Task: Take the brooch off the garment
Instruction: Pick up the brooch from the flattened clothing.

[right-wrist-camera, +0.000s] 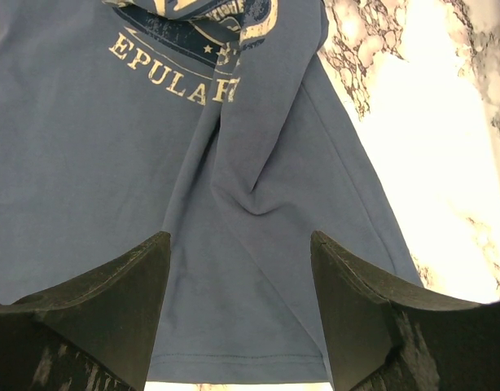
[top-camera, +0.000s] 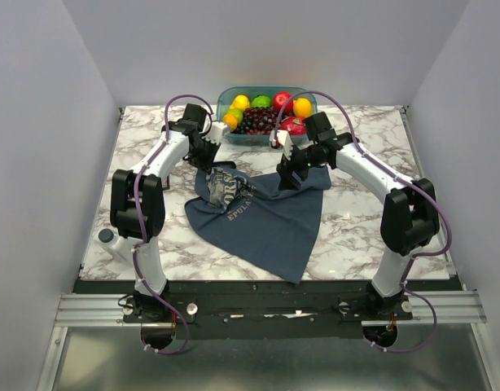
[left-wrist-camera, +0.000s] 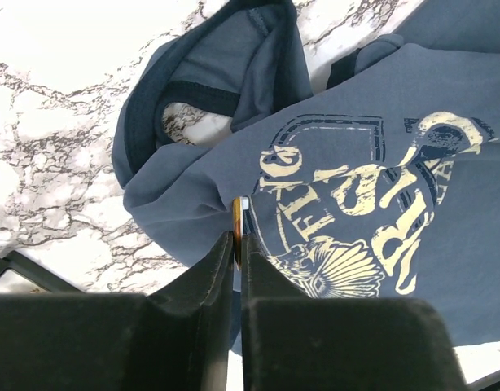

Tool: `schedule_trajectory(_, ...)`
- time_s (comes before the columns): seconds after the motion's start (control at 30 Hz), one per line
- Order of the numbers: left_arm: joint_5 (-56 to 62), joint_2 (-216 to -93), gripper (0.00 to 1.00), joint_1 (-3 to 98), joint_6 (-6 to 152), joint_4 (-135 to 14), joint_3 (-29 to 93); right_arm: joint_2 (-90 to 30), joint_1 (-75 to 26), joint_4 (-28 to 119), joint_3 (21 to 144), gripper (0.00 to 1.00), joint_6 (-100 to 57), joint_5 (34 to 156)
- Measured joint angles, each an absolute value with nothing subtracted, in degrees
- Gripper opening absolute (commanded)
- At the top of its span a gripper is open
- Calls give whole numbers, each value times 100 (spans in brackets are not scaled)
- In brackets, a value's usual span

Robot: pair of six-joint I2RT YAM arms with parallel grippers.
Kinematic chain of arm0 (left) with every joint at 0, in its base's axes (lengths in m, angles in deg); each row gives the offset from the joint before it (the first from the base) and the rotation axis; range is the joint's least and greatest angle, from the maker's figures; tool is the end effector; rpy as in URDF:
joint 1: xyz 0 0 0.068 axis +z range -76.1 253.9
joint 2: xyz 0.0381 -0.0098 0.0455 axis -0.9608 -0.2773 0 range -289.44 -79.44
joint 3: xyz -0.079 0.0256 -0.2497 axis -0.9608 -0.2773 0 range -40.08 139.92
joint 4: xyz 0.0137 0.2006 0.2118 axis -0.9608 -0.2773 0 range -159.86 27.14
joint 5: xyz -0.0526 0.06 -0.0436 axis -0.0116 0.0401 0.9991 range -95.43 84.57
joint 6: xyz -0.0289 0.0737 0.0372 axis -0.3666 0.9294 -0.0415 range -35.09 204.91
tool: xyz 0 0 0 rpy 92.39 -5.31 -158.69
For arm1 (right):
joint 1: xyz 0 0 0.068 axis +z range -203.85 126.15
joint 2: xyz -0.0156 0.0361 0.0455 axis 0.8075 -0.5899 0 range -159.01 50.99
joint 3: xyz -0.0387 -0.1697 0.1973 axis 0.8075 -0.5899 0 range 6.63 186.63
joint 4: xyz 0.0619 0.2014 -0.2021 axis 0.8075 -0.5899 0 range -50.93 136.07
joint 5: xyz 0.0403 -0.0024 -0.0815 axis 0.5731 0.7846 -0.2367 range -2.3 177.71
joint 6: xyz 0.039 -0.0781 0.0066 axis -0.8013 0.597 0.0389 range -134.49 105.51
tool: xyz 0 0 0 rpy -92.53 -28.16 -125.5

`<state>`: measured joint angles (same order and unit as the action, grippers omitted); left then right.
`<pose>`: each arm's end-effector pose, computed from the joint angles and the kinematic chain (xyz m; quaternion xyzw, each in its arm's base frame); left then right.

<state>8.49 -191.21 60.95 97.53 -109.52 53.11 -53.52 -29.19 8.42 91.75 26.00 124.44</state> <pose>0.4430 -0.1210 0.1824 0.2399 0.9398 -0.1189 0.2125 0.3798 0.2253 0.2095 -0.5653 0.7188 0.2622 0.3082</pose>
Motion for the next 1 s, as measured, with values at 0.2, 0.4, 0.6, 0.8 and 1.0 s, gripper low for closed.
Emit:
schedule_trajectory(0.2,857,-19121,0,6075,9779,-10961,5311,-5352,-2914,842,9175,75,2596,12448)
schedule_trajectory(0.4,927,-19007,0,6027,10111,-11374,5363,-5308,-2914,831,9175,75,2590,12822)
schedule_trajectory(0.6,678,-18916,0,5761,10927,-12779,6552,-5004,-2892,1590,9160,76,1842,13425)
schedule_trajectory(0.8,318,-18900,0,5732,11565,-13450,6956,-4998,-2536,2759,8773,77,1241,13560)
schedule_trajectory(1.0,-321,-18636,0,5649,12144,-13715,5593,-4884,-1940,3981,7571,76,1186,13410)
